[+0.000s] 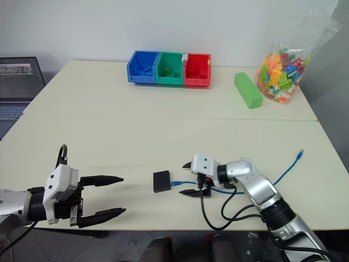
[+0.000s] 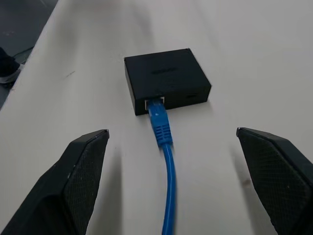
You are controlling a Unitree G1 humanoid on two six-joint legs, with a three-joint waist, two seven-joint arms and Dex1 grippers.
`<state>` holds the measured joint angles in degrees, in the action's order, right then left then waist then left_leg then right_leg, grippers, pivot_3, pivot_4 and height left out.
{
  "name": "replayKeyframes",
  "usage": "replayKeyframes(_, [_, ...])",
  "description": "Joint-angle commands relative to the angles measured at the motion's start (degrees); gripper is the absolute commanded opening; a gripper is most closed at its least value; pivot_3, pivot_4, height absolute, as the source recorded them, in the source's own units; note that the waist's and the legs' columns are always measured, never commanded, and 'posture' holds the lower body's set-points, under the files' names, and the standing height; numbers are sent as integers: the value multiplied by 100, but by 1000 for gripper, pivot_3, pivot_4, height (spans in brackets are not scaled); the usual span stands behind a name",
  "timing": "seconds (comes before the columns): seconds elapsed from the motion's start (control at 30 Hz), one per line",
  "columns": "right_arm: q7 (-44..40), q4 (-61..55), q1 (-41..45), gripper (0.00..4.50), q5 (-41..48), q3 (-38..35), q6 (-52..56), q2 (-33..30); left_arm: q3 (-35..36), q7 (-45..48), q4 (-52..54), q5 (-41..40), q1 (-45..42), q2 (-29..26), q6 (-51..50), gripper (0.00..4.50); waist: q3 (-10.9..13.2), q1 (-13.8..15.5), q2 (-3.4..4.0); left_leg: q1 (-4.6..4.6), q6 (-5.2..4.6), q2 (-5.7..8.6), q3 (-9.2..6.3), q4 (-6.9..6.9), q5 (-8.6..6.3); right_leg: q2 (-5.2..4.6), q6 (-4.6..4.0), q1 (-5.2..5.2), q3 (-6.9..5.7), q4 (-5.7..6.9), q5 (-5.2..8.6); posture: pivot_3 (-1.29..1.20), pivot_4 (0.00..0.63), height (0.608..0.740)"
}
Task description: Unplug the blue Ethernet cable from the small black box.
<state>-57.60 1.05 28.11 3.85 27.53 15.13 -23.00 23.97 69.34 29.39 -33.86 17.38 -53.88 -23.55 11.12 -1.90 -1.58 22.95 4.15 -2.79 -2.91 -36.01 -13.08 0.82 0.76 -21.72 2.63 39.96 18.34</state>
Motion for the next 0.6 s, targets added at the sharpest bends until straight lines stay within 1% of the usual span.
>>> replayKeyframes(0.03, [183, 195, 135, 4421, -270, 107, -220, 195, 6, 145, 48, 180, 166, -67, 256, 4484, -1, 5, -1, 1, 0, 0, -1, 0, 0, 0, 0, 0, -1, 0, 0, 0, 150, 740])
replayKeyframes(0.1, [197, 263, 162, 4421, -369, 135, -272, 227, 14, 188, 19, 240, 242, -56, 321, 4484, -1, 2, -1, 0, 0, 0, 0, 0, 0, 0, 0, 0, 1, 1, 0, 0, 150, 740])
replayKeyframes(0.13, [199, 283, 165, 4155, -415, 141, -299, 223, 24, 198, 15, 253, 270, -46, 342, 4500, -1, 2, -1, -1, 0, -2, -2, 0, 0, 0, 0, 0, -2, 1, 0, 0, 150, 740])
replayKeyframes(0.2, [180, 311, 170, 3919, -472, 145, -341, 218, 31, 211, -8, 268, 291, -28, 373, 4500, -1, 1, -1, -2, 0, -2, -2, 0, 0, 0, 2, 0, -2, 1, 1, 0, 150, 740])
replayKeyframes(0.33, [93, 270, 169, 2790, -532, 199, -382, 184, -4, 116, -93, 410, 314, -16, 412, 4500, -1, 1, -1, -3, 0, -3, -2, 0, 0, 0, 2, 1, -2, 2, 1, 0, 150, 740])
replayKeyframes(0.6, [51, 373, 258, 922, -693, 263, -570, 161, -49, -220, -137, 334, 11, 31, 135, 4500, -1, 2, -2, -4, 0, -4, -3, -1, 0, 0, 2, 1, -3, 3, 1, 0, 150, 740])
